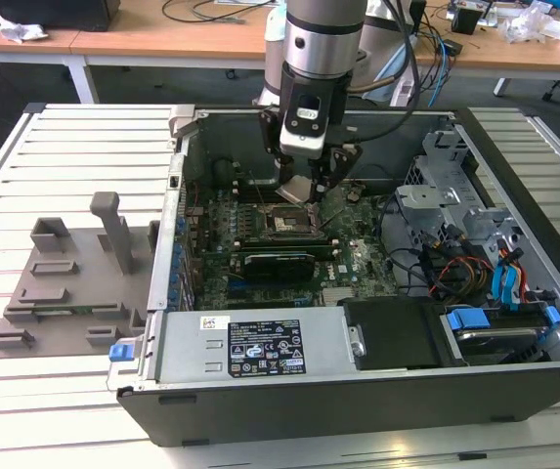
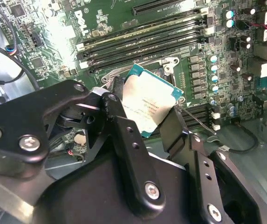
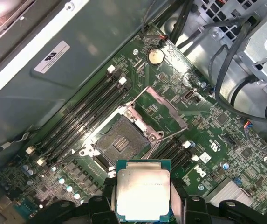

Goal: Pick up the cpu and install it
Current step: 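Place the cpu into insertion slot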

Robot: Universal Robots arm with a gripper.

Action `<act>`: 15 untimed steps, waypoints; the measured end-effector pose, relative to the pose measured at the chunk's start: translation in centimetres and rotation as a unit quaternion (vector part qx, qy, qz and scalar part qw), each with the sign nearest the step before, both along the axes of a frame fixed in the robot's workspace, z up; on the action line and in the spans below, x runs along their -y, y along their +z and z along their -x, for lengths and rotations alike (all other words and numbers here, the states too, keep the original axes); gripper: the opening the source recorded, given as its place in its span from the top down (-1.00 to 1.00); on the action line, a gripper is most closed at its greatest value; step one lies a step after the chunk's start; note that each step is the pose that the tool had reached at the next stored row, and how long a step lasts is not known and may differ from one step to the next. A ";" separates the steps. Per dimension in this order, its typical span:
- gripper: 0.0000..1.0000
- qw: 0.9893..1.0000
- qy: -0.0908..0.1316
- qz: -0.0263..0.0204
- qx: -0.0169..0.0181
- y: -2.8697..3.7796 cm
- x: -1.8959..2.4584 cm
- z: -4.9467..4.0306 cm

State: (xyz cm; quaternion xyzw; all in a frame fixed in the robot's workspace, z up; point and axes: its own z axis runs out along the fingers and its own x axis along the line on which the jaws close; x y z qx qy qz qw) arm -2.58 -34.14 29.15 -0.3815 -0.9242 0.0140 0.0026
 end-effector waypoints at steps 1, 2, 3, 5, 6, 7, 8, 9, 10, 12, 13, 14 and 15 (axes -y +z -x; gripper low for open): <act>-0.10 1.000 -0.003 0.000 0.000 0.00 0.00 0.00; -0.10 1.000 -0.007 0.000 0.000 0.00 0.00 0.00; -0.10 1.000 -0.010 0.000 0.000 0.00 0.00 0.00; -0.10 1.000 -0.020 0.000 0.000 0.00 0.00 0.00; -0.10 1.000 -0.022 0.000 0.000 -0.01 0.00 0.00; -0.10 1.000 -0.026 0.000 0.000 -0.01 0.00 0.00; -0.10 1.000 -0.029 0.000 0.000 -0.01 0.00 0.00; -0.10 1.000 -0.031 0.000 0.000 -0.01 0.00 0.00; -0.10 0.999 -0.034 0.000 0.000 -0.01 0.00 0.00; -0.10 0.999 -0.039 0.000 0.000 -0.01 0.00 0.00; -0.10 0.999 -0.046 0.000 0.000 -0.02 0.00 0.00; -0.10 0.999 -0.051 0.000 0.000 -0.02 0.00 0.00; -0.10 0.998 -0.057 0.000 0.000 -0.02 0.00 0.00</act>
